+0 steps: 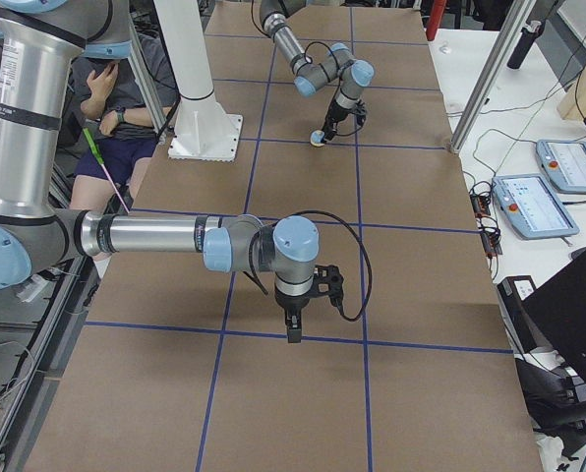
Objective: Place and press bell with both arms
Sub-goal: 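Lower the bell onto the table center and open the left gripper, then withdraw the left arm away from the bell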
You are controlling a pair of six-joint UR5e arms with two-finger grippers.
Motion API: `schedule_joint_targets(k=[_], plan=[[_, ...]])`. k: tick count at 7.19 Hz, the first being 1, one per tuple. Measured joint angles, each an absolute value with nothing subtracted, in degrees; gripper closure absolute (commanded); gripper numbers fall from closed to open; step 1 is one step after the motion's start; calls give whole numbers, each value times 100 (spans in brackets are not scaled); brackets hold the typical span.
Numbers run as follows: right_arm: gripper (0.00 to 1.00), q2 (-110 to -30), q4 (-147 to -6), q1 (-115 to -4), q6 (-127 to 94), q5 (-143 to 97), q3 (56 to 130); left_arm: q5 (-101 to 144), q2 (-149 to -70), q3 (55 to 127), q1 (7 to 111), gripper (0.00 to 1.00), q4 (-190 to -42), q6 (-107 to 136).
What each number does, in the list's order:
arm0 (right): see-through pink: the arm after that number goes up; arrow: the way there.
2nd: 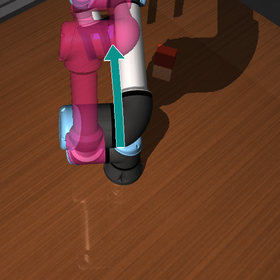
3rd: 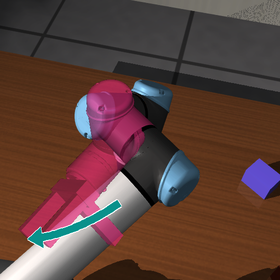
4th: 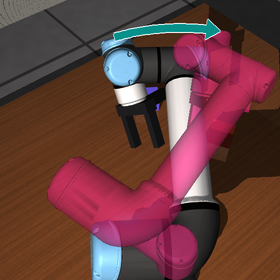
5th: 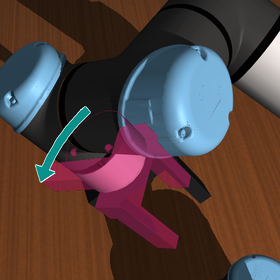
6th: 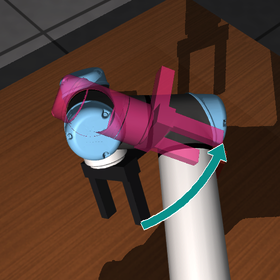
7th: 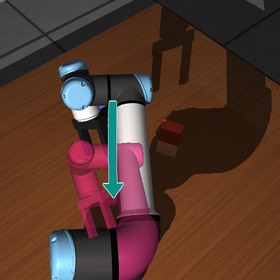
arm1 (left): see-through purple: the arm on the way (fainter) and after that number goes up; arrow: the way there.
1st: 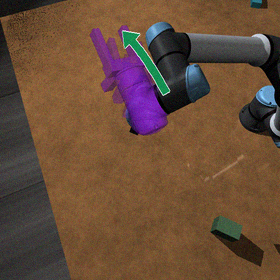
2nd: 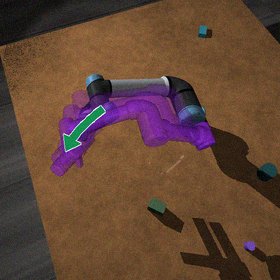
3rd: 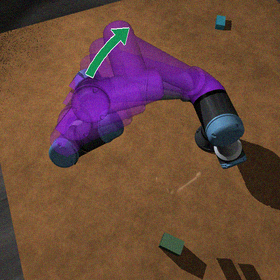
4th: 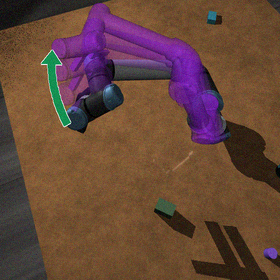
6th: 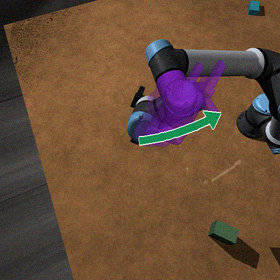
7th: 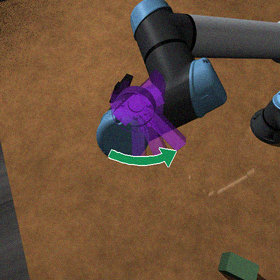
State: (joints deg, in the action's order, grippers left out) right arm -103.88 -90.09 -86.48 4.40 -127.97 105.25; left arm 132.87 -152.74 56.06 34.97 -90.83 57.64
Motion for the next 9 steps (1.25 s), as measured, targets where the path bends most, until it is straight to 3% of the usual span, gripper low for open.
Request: schedule_joint_targets(k=[6,9], plan=[[0,-10336,-8703,-8648,441,-12797,10521,13304,-15168,6275,3983,0,-9163,5941],[0,-10247,-7796,-8648,413,-12950,10661,13246,-14076,7460,4460,0,-9160,5225]])
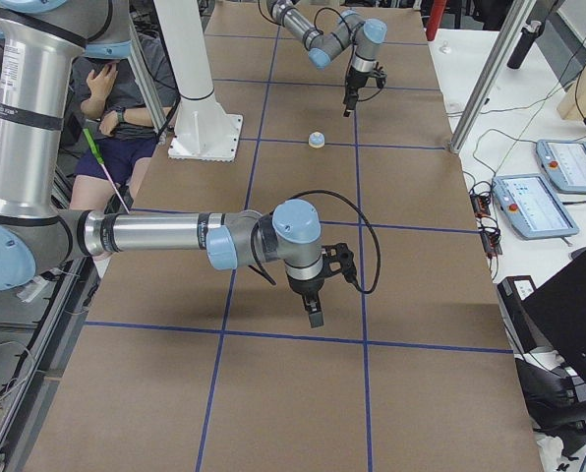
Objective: Place and press bell with both arms
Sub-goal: 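Withdraw the left arm away from the bell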
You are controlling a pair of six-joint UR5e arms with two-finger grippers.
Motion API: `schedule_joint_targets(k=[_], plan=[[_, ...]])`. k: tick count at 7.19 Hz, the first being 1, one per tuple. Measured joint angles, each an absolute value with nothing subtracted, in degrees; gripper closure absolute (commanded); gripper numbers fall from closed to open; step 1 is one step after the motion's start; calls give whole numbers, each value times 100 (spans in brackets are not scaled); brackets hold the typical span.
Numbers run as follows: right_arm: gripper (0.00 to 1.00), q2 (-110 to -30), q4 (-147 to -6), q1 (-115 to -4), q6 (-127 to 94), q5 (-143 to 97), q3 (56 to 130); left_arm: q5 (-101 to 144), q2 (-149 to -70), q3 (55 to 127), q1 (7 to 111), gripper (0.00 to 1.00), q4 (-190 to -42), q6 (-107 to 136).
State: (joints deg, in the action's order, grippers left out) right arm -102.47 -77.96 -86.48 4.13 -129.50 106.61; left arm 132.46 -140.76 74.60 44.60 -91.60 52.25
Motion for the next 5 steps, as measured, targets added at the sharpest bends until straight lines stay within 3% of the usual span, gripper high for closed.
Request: schedule_joint_targets(k=[5], plan=[[0,-9307,-7594,-8112,-696,-13662,10992,12752,-11461,9364,5431,0,-9176,2345]])
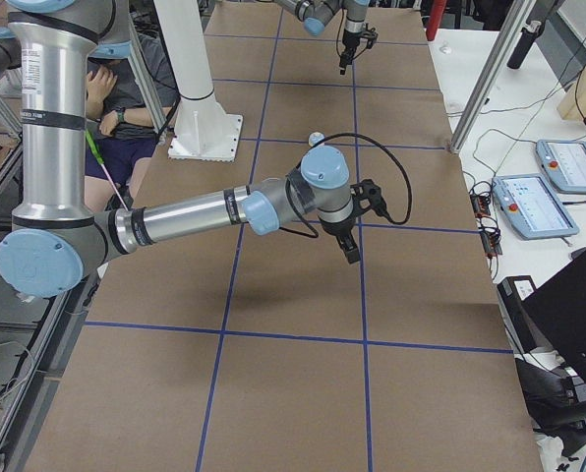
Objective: Place and press bell with both arms
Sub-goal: 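Withdraw the left arm away from the bell, then move the right gripper over the top of the bell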
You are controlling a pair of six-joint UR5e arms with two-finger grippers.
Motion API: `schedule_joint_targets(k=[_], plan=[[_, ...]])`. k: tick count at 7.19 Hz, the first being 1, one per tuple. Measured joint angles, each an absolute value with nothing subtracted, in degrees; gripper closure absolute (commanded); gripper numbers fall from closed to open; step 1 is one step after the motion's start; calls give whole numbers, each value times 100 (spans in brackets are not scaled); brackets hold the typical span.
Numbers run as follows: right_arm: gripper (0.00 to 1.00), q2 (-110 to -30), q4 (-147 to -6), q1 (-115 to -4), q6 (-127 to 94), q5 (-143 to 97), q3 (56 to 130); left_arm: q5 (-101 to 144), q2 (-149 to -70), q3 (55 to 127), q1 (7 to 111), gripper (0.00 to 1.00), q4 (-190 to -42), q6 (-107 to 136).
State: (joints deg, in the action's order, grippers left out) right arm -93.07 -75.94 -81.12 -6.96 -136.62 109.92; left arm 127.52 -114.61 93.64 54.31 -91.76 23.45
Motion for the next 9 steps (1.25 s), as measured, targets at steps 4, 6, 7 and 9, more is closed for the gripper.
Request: schedule_joint_targets(k=[4,6,7,9], plan=[[0,-8065,-7679,-6434,-3660,-13186,11230,12815,-9622,10110,6987,0,-9120,572],[0,-7285,-8142,-5695,-4845,-12799,11227,12854,-9082,10111,7800,0,-9001,115],[0,-6958,-8380,-5367,-5324,-12599,11239,12864,-8984,10113,8094,0,-8731,-52],[0,-6515,-8591,-4656,-6062,-12017,11217,12871,-8905,10058,8515,0,-8326,-730]])
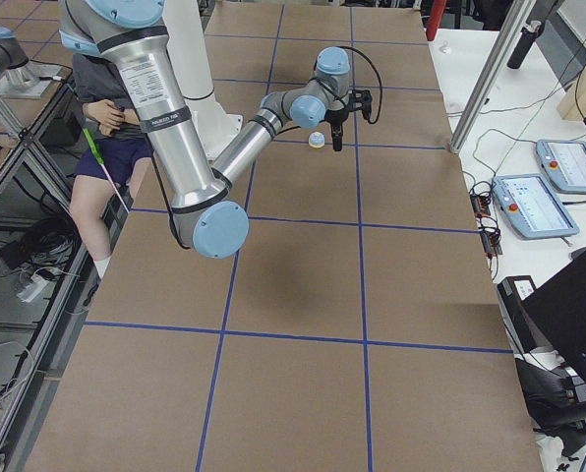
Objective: Place and press bell with both arms
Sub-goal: 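Move the right gripper over the top of the bell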
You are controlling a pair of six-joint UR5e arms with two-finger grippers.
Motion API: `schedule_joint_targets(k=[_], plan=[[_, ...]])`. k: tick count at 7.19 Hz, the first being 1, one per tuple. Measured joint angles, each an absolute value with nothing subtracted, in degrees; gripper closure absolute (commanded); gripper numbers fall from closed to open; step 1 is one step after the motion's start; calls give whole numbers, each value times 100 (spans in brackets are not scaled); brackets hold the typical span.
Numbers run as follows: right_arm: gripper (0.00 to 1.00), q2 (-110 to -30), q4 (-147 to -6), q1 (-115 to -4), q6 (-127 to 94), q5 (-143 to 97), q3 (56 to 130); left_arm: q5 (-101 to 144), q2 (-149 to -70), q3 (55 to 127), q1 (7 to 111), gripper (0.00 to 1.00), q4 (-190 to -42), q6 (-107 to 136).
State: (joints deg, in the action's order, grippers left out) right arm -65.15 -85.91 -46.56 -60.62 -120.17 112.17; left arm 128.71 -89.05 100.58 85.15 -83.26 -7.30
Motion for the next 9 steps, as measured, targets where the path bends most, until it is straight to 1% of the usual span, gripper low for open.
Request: schedule_joint_targets(k=[3,4,5,6,7,9], plan=[[0,-5600,-9777,-3915,-6659,-11362,11073,13134,-8678,10000,8850,0,-8272,-1461],[1,-5207,-9959,-3689,-6936,-11148,10774,13199,-8610,9996,8868,0,-8290,-1513],[17,-4794,-10025,-3531,-7114,-10976,10334,13226,-8532,10011,8873,0,-8328,-1529],[90,-4472,-10047,-3394,-7234,-10796,9943,13233,-8489,10031,8875,0,-8348,-1535],[100,-4314,-10046,-3254,-7365,-10616,9736,13236,-8472,10043,8876,0,-8355,-1537],[100,-4169,-10020,-3082,-7460,-10502,9534,13231,-8465,10052,8880,0,-8358,-1538]])
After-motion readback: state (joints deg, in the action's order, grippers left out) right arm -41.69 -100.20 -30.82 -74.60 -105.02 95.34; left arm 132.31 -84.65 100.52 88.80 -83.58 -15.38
